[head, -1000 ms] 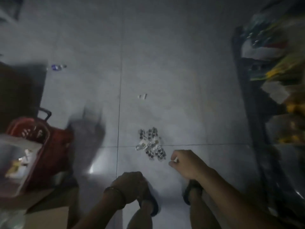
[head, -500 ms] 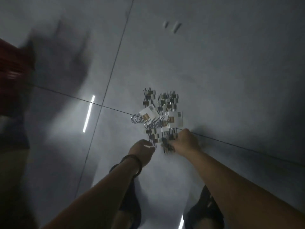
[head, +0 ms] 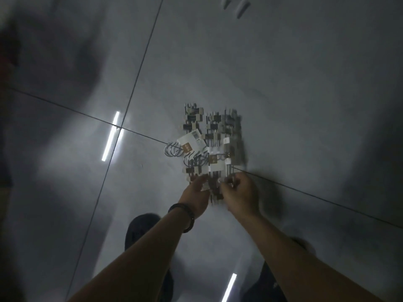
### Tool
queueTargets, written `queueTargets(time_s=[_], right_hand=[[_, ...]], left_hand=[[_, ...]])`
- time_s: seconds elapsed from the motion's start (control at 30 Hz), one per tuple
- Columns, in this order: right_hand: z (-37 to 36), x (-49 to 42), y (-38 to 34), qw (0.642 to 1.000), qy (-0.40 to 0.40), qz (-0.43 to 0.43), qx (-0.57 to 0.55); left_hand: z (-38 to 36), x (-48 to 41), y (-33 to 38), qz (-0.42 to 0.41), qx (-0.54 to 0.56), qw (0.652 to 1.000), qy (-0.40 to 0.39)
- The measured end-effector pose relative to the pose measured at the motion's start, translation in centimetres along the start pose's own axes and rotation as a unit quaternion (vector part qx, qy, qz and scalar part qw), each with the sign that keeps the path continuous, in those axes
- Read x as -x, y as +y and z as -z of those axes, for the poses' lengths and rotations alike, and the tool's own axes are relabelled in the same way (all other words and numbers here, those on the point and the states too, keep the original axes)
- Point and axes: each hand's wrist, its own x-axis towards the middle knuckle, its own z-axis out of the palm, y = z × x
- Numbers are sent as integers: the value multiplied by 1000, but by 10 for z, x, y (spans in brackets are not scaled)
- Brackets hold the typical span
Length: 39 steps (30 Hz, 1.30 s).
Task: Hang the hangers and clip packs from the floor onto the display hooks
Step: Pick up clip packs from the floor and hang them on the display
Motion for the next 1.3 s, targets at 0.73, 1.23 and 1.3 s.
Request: queueTargets(time_s=[0.73,1.23,1.3], right_hand=[[62,16,11,994,-36,10,-107],[389,300,-171,959,-49,70,-270],[424,357,-192,955,-26,81,-285]], left_hand=[[-22,41,64,-22,161,978,-133],[-6,347,309,-647,-390,648,94],[-10,405,345,-701,-384,595,88]])
